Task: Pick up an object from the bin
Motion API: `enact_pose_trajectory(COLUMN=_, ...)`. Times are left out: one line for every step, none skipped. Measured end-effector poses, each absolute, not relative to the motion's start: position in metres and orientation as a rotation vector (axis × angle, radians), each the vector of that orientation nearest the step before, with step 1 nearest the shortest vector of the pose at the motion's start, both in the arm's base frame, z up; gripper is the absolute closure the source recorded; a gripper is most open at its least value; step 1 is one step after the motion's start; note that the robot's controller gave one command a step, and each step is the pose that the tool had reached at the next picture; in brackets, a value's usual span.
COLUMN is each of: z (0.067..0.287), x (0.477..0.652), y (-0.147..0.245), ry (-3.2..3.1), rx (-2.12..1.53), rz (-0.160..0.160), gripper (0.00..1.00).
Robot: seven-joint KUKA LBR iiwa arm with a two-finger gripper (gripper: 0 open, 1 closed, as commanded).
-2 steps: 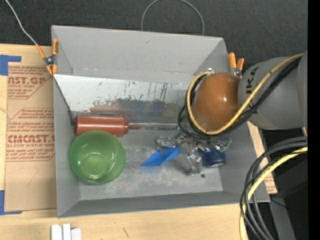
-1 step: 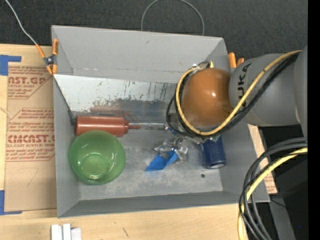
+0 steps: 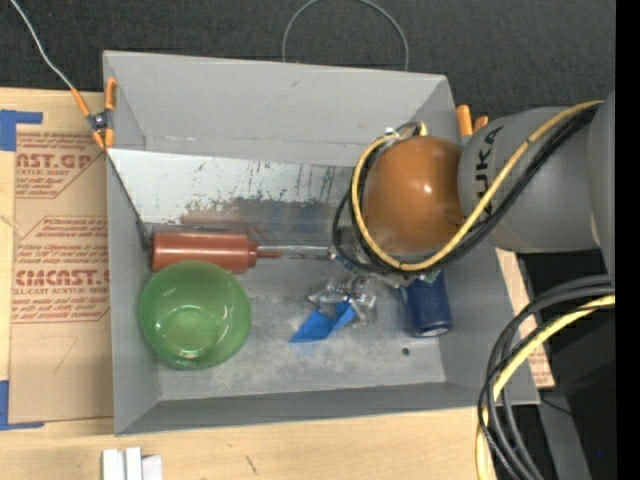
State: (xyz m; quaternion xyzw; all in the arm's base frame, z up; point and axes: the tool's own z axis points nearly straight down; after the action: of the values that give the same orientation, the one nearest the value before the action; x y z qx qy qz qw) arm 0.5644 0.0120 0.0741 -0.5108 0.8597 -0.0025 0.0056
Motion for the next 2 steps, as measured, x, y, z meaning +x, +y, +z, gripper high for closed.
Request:
enact_pose_trajectory(z=0.078, x=0.563, y=0.012, ry=2.693, rx=-1.598, rz=-0.005, gripper=1.0)
enact_pose_trajectory(z=0.095, x=0.562, y=0.013, ry=2.696, rx=-1.601, rz=0.0, gripper=1.0)
